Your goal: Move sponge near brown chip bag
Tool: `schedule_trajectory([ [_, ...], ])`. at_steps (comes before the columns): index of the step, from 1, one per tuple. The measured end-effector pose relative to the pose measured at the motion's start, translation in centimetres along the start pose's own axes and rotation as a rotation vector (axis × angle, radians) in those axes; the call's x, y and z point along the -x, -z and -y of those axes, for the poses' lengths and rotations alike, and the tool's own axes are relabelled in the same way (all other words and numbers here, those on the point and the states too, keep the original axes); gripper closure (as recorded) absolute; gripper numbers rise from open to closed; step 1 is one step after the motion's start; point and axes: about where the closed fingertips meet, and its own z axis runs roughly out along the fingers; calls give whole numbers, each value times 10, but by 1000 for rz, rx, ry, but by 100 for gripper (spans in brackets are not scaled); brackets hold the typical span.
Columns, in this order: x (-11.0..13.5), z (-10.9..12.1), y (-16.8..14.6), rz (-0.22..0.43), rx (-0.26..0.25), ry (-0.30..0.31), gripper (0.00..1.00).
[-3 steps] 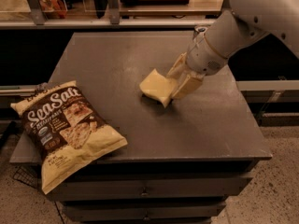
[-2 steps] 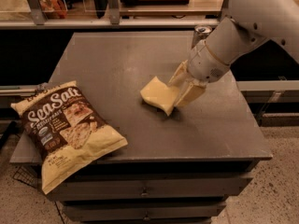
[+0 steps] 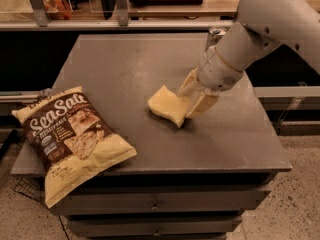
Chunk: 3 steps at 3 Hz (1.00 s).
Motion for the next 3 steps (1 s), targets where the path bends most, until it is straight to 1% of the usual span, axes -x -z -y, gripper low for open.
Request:
schedule_trajectory([
  [1, 13, -9, -2, 16, 19, 24, 16],
  [2, 36, -19, -2, 51, 41, 61, 0],
  [3, 64, -26, 3, 87, 53, 105, 0],
])
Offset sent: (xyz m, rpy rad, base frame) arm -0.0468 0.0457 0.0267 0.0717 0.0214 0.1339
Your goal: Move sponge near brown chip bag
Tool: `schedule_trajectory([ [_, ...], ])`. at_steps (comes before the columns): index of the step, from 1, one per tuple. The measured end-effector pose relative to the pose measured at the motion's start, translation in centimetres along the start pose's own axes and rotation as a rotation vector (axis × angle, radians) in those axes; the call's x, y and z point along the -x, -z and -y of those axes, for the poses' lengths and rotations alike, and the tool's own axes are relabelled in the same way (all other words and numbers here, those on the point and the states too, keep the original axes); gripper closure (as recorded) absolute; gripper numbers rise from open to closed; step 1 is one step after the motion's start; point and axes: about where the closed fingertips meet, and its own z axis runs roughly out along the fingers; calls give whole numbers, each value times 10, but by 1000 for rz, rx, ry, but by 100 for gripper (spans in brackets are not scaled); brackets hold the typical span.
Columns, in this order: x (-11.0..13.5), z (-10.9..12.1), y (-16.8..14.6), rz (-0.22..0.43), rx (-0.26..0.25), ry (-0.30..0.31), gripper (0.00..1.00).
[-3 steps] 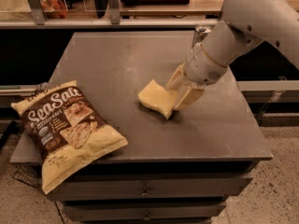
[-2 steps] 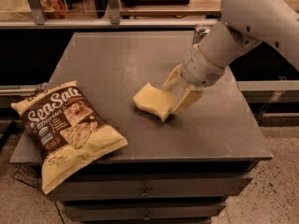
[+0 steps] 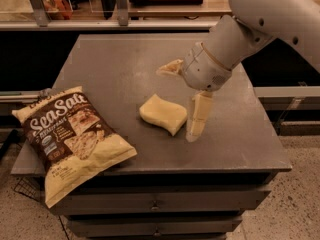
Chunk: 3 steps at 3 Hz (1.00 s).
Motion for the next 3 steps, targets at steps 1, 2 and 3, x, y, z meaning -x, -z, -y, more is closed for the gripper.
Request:
schedule_trajectory([
  [1, 6, 12, 12, 57, -50, -38, 0],
  [2, -19, 37, 19, 115, -117, -188, 0],
  [3, -23, 40, 14, 116, -110, -213, 0],
])
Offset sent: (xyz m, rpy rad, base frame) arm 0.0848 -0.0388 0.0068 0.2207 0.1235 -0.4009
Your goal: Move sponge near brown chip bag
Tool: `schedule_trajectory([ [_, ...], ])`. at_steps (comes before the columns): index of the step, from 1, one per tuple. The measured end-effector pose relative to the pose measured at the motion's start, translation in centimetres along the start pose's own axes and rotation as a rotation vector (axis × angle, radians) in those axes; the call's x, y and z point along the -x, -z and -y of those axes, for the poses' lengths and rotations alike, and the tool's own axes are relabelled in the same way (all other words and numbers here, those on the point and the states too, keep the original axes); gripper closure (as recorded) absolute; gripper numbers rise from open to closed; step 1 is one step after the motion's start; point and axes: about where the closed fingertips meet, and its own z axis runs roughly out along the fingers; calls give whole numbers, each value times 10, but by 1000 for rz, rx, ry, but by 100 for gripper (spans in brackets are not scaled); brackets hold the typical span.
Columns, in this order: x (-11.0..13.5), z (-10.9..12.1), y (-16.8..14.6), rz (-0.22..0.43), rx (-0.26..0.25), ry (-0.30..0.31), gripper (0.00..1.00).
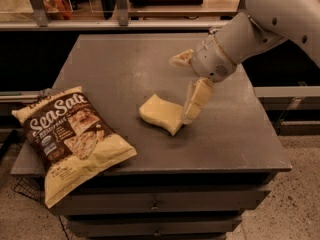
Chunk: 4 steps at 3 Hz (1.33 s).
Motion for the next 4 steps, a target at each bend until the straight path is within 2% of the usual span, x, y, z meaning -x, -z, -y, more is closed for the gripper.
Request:
schedule_trajectory([
  [1, -3, -5, -2, -60, 34, -28, 0],
  [3, -12, -10, -12, -139, 83, -74, 0],
  [4, -12, -10, -12, -139, 84, -74, 0],
])
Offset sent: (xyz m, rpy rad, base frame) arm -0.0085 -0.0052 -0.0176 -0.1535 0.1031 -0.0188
